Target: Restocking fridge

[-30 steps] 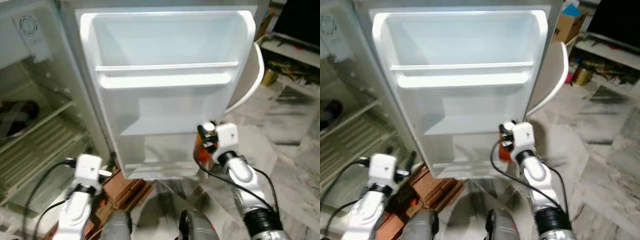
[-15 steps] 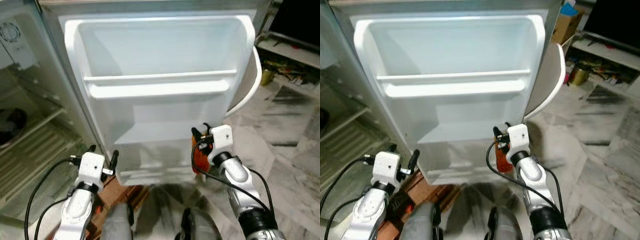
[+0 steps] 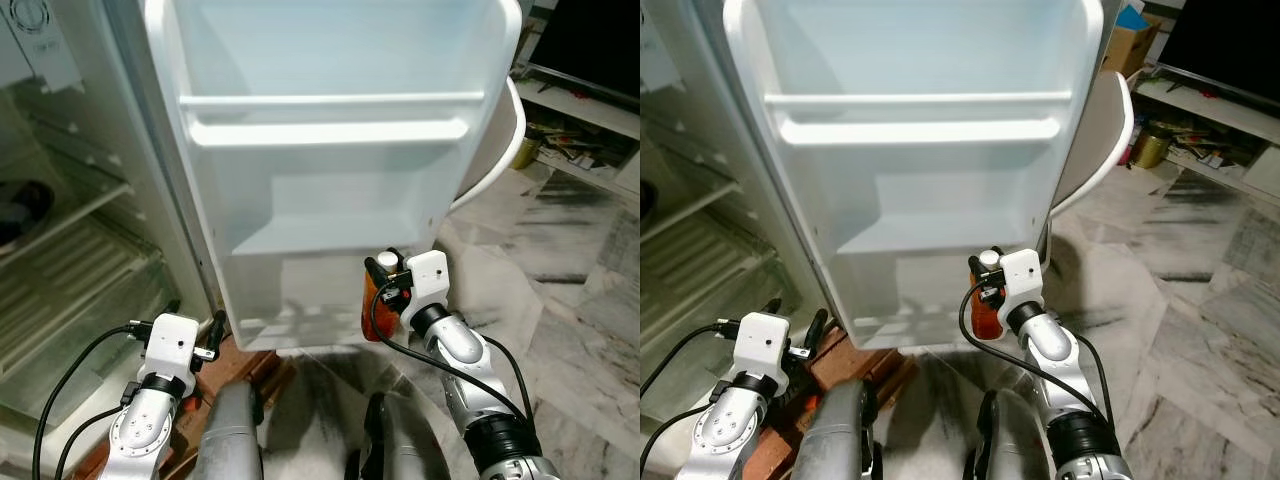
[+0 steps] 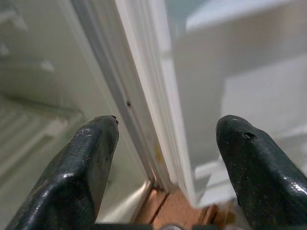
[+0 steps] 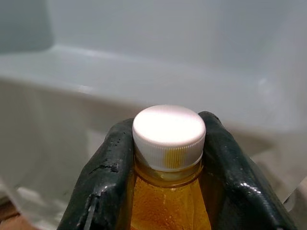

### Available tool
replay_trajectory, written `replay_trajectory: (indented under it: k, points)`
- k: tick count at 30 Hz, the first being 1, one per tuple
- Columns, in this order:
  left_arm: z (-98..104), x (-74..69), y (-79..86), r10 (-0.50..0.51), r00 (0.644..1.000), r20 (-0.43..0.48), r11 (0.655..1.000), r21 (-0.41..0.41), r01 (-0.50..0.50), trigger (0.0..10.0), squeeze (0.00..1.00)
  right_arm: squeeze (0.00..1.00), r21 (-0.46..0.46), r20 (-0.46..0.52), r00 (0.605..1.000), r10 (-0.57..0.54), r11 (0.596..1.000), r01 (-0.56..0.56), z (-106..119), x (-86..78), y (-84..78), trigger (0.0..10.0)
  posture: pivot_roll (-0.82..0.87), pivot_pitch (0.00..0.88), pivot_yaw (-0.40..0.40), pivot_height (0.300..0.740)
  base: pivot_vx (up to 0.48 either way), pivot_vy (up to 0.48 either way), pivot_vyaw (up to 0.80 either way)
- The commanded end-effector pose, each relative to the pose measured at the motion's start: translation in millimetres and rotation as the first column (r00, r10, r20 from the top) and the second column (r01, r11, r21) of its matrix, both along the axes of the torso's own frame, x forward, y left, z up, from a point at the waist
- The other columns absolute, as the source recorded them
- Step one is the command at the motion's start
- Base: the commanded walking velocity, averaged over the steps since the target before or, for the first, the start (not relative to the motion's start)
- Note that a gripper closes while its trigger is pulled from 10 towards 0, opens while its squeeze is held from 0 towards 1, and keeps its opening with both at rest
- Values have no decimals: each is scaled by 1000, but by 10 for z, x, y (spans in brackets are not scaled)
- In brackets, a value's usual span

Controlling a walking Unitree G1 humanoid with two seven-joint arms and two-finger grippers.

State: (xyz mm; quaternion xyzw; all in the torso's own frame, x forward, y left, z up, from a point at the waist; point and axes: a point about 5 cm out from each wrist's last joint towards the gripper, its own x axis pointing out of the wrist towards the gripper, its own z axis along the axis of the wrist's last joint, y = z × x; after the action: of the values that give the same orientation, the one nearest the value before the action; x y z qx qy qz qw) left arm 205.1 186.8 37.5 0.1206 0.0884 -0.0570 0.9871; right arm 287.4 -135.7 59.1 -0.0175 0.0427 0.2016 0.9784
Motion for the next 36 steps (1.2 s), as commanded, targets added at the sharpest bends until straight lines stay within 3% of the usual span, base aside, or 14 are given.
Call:
replay_trajectory:
  k: [1, 9, 11, 16, 17, 19, 25, 28, 32, 36]
  points:
    - [33, -6, -8, -3, 1000, 5, 1000, 11, 3, 10000, 0, 0, -18, 24, 1000, 7, 1000, -7, 48, 52, 15, 10000, 179, 29, -32, 572, 0, 0, 0]
    - [93, -40, 16, 1, 1000, 15, 1000, 18, -1, 10000, 0, 0, -16, 141, 990, -5, 1000, 7, 286, 272, 90, 10000, 203, 86, -27, 572, 0, 0, 0]
    - [104, -79, 95, 21, 1000, 9, 999, 35, -21, 10000, 0, 0, -14, 161, 987, 22, 1000, -20, 372, 383, 205, 10000, 214, 111, -26, 572, 0, 0, 0]
    - [134, -112, 166, 40, 999, 11, 998, 49, -41, 10000, 0, 0, -22, 196, 978, 64, 998, -61, 471, 455, 322, 10000, 237, 142, -27, 572, 0, 0, 0]
    - [183, -164, 234, 59, 998, 16, 996, 64, -59, 10000, 0, 0, -55, 259, 960, 110, 994, -99, 621, 543, 453, 10000, 263, 178, -26, 572, 0, 0, 0]
    - [208, -202, 269, 68, 998, 16, 995, 73, -69, 10000, 0, 0, -87, 304, 943, 134, 990, -113, 720, 596, 526, 10000, 266, 182, -26, 572, 0, 0, 0]
    - [245, -344, 264, 62, 998, 5, 995, 82, -63, 10000, 0, 0, -100, 394, 916, 79, 994, -42, 1053, 791, 538, 10000, 316, 224, -24, 572, 0, 0, 0]
    - [249, -362, 259, 60, 998, 2, 995, 84, -60, 10000, 0, 0, -95, 407, 911, 70, 995, -34, 1101, 816, 535, 10000, 316, 224, -24, 572, 0, 0, 0]
    - [271, -441, 270, 68, 998, -8, 994, 88, -67, 10000, 0, 0, -99, 493, 869, 34, 995, 18, 1353, 896, 511, 10000, 332, 240, -22, 572, 0, 0, 0]
    - [272, -464, 278, 69, 998, -12, 994, 90, -67, 10000, 0, 0, -110, 516, 856, 38, 994, 22, 1401, 903, 511, 10000, 336, 254, -24, 572, 0, 0, 0]
